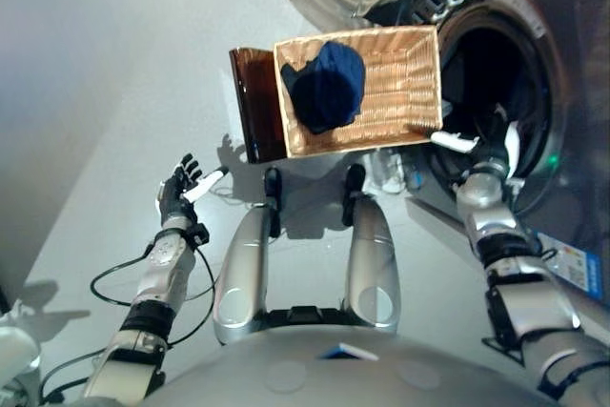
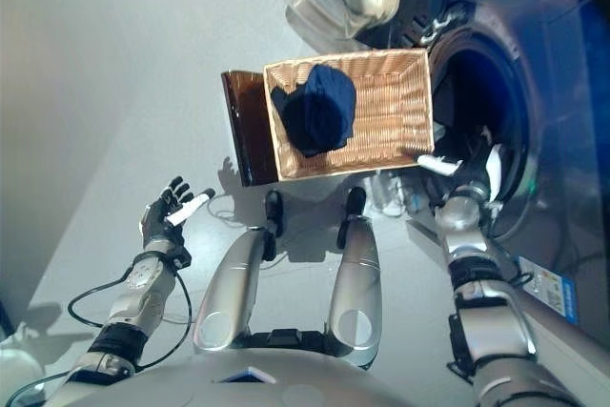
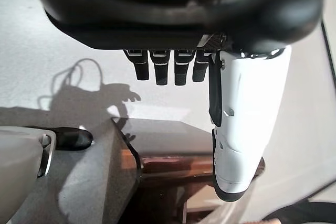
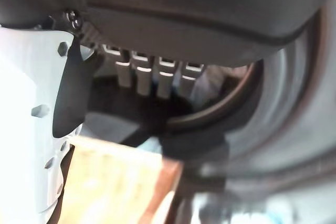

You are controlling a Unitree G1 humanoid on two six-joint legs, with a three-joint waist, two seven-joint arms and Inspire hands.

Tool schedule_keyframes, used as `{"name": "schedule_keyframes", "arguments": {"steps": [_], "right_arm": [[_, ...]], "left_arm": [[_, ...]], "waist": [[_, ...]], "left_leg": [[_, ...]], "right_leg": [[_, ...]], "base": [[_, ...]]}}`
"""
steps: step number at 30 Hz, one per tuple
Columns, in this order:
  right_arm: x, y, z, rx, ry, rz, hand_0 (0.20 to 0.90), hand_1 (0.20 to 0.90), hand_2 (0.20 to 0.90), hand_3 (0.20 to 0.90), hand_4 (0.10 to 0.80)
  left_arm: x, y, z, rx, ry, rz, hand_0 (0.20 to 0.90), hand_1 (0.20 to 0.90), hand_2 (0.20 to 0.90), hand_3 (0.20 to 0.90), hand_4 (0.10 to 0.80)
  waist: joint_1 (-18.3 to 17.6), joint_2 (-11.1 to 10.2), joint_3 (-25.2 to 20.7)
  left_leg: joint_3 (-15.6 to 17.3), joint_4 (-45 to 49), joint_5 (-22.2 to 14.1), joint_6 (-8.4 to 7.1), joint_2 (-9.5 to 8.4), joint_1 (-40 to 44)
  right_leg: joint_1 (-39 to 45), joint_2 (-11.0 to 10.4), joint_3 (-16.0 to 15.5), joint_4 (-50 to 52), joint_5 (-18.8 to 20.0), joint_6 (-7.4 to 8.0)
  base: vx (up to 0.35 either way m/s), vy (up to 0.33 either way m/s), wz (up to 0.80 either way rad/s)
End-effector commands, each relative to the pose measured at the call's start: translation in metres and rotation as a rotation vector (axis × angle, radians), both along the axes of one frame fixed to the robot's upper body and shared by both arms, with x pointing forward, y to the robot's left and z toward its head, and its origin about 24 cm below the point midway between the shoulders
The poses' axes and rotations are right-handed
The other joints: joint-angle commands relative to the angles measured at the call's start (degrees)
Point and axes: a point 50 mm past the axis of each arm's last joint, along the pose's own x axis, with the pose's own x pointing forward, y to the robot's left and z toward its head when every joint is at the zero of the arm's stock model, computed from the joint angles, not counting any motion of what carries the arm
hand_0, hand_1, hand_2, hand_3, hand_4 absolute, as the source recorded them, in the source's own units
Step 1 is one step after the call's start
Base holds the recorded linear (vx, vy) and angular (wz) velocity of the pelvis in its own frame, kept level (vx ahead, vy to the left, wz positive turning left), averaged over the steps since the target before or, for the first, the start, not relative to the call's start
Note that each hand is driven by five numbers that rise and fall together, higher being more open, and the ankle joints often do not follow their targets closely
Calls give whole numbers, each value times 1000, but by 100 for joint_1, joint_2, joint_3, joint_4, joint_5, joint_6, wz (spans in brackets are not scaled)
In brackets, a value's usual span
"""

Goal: Pick up the clothes and place them into the washing machine

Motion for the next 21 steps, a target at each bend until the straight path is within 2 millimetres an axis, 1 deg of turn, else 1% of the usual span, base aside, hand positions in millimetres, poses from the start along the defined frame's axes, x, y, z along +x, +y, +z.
{"name": "schedule_keyframes", "arguments": {"steps": [1,5,6,7,9,12,15,16,17,19,20,21], "right_arm": [[6,-20,23,13,-119,-86,900,900,900,900,800],[-5,-13,4,114,-91,-102,900,900,900,900,800],[-5,-13,4,114,-91,-103,900,900,900,900,800],[-13,-9,-6,187,-88,-127,900,900,900,900,800],[-20,-6,-15,241,-83,-150,900,900,900,900,800],[-23,-4,-20,267,-77,-163,900,900,900,900,800],[-27,4,-30,325,-54,-156,900,900,900,900,800],[-27,5,-30,325,-54,-156,900,900,900,900,800],[-36,7,-39,344,-18,-152,900,900,900,900,800],[-46,8,-48,367,10,-171,900,900,900,900,800],[-54,9,-55,379,33,-180,900,900,900,900,800],[-55,9,-55,379,34,-180,900,900,900,900,800]], "left_arm": [[6,23,20,82,-97,73,900,900,900,900,800],[4,27,14,94,-61,82,900,900,900,900,800],[4,27,14,94,-61,82,900,900,900,900,800],[3,28,10,93,-38,100,900,900,900,900,800],[1,29,8,88,-26,119,900,900,900,900,800],[0,32,6,93,-13,129,900,900,900,900,800],[-3,32,2,93,10,133,900,900,900,900,800],[-3,32,2,93,11,133,900,900,900,900,800],[-7,31,-2,92,31,133,900,900,900,900,800],[-12,30,-6,87,53,127,900,900,900,900,800],[-16,30,-8,87,68,122,900,900,900,900,800],[-17,30,-9,87,69,122,900,900,900,900,800]], "waist": [[27,-31,98],[-3,-54,-8],[-2,-54,4],[-16,-83,-75],[-26,-101,-196],[-31,-114,-278],[-46,-155,-419],[-45,-156,-412],[-59,-171,-479],[-90,-183,-582],[-115,-195,-687],[-115,-195,-688]], "left_leg": [[-25,-222,-297,-144,-71,660],[-10,-679,-178,-183,-37,1149],[-11,-694,-172,-183,-36,1172],[-14,-903,-82,-210,-20,1369],[4,-1105,-26,-225,-6,1589],[25,-1204,-13,-230,13,1740],[82,-1301,-1,-231,20,1963],[83,-1309,0,-232,21,1979],[102,-1414,20,-239,49,2126],[118,-1540,68,-269,83,2255],[121,-1640,115,-302,125,2366],[120,-1653,120,-303,126,2378]], "right_leg": [[644,74,-232,-589,502,-13],[1105,120,-279,-1027,618,43],[1127,122,-281,-1040,623,43],[1356,159,-305,-1288,680,60],[1540,192,-306,-1485,734,77],[1700,208,-318,-1640,767,96],[1958,209,-287,-1857,817,123],[1974,211,-288,-1867,820,123],[2124,224,-281,-1976,827,131],[2250,254,-284,-2106,844,133],[2362,283,-289,-2218,860,130],[2373,286,-291,-2229,864,130]], "base": [[58,9,-4],[46,16,-5],[58,2,-7],[57,1,-5],[78,1,-12],[54,1,-18],[55,5,-4],[74,0,-6],[68,8,-10],[86,-4,-6],[62,-18,-5],[54,-24,-7]]}}
